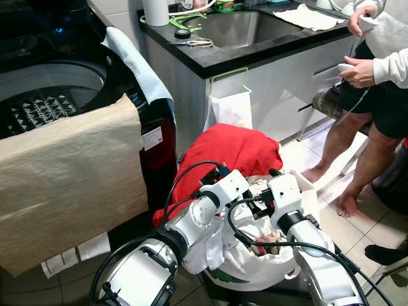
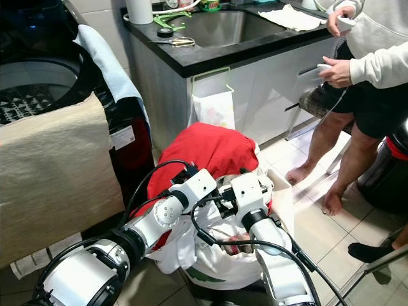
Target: Clothes washing
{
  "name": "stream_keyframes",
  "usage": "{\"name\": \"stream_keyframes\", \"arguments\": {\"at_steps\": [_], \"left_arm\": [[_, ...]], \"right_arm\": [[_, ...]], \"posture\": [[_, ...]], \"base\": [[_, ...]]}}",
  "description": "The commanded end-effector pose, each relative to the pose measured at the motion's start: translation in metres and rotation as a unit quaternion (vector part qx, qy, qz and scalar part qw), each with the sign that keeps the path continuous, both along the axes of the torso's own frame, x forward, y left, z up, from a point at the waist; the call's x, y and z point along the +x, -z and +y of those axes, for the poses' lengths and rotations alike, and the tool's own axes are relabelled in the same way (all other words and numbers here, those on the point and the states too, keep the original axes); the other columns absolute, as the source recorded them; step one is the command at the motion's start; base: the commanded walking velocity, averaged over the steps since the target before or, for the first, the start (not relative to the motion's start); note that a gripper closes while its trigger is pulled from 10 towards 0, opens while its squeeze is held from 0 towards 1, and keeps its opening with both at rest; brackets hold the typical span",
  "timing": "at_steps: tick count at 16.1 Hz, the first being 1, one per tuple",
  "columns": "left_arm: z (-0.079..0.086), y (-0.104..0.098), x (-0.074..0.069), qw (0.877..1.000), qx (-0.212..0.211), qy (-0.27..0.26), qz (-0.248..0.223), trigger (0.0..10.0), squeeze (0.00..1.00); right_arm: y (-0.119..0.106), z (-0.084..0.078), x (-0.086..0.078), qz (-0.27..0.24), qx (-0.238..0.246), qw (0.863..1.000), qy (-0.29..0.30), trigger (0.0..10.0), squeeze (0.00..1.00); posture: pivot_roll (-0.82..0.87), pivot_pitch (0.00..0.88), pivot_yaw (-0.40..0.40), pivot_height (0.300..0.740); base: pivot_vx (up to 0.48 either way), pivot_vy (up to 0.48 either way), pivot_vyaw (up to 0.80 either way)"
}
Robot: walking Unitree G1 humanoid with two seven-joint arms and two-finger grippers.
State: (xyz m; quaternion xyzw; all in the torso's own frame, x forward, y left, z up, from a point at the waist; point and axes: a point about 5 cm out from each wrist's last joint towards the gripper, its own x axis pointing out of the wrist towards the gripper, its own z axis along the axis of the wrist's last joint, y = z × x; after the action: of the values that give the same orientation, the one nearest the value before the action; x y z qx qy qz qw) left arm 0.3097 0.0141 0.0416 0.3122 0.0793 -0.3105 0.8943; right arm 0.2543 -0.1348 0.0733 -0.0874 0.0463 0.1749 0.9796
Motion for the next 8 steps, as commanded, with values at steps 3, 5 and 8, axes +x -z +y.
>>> {"name": "stream_keyframes", "arguments": {"at_steps": [3, 5, 8], "left_arm": [[-0.075, 0.011, -0.054, 0.991, -0.032, 0.116, 0.057, 0.0, 0.00], [-0.086, 0.005, -0.057, 0.990, -0.049, 0.123, 0.053, 0.0, 0.00], [-0.096, -0.002, -0.059, 0.990, -0.067, 0.120, 0.040, 0.0, 0.00]], "right_arm": [[-0.021, 0.006, -0.005, -0.049, 0.013, 0.999, -0.019, 10.0, 0.00], [-0.020, 0.011, -0.009, -0.045, 0.018, 0.999, -0.019, 10.0, 0.00], [-0.019, 0.013, -0.011, -0.042, 0.020, 0.999, -0.022, 10.0, 0.00]], "posture": [[-0.20, 0.000, 0.018, 0.740], [-0.20, 0.000, 0.021, 0.740], [-0.20, 0.000, 0.021, 0.740]], "base": [[0.000, 0.000, 0.00], [0.000, 0.000, 0.00], [0.000, 0.000, 0.00]]}}
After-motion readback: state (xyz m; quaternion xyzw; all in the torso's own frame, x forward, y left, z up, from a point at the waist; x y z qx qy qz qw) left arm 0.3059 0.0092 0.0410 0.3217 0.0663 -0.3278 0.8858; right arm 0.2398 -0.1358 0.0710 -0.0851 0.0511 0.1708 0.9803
